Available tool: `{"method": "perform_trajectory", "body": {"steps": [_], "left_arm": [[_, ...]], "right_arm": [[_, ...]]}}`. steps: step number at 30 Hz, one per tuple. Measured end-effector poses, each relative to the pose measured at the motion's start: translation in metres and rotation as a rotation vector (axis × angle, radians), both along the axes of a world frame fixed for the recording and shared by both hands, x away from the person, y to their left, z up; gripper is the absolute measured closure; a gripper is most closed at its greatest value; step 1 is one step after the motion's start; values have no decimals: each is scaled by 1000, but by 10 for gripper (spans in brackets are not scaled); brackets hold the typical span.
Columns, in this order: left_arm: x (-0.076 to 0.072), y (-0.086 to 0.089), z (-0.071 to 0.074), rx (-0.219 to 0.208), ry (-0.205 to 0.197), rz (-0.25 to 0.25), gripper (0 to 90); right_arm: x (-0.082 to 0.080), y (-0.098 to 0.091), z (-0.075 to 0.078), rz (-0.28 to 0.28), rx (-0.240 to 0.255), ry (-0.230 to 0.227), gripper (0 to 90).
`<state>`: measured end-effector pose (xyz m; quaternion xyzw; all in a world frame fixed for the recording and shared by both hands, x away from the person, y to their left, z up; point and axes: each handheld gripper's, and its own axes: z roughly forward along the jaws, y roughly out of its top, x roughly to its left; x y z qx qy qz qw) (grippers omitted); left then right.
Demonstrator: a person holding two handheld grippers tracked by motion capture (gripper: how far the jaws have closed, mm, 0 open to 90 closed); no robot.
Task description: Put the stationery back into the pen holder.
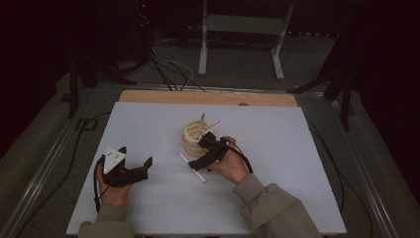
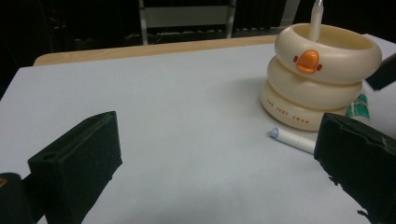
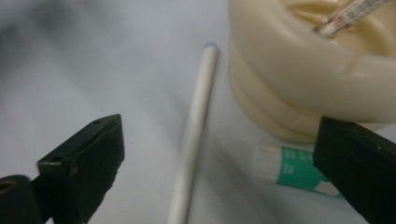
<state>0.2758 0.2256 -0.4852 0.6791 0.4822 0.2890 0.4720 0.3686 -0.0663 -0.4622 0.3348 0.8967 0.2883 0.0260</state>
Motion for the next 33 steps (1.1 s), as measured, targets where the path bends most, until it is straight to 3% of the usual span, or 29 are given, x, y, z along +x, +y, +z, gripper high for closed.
{"method": "perform_trajectory", "body": {"steps": [5, 7, 16, 20, 23, 27, 33], "left_arm": [[0, 0, 0, -1, -1, 0, 13], [0, 0, 0, 1, 0, 1, 13], [1, -1, -1, 3, 6, -3, 14], [1, 0, -1, 2, 6, -2, 13], [1, 0, -1, 2, 7, -2, 14], [1, 0, -1, 6, 9, -5, 13], [1, -1, -1, 8, 9, -3, 14]], "right_arm": [[-8, 9, 0, -5, -52, -24, 136], [-11, 12, -1, 5, -51, -15, 170], [-12, 31, -17, 30, -96, 4, 467], [-10, 41, -25, 37, -165, -5, 530], [-9, 46, -30, 29, -217, -28, 637], [-5, 47, -33, 41, -243, 11, 769], [-7, 47, -31, 92, -287, 23, 796]]}}
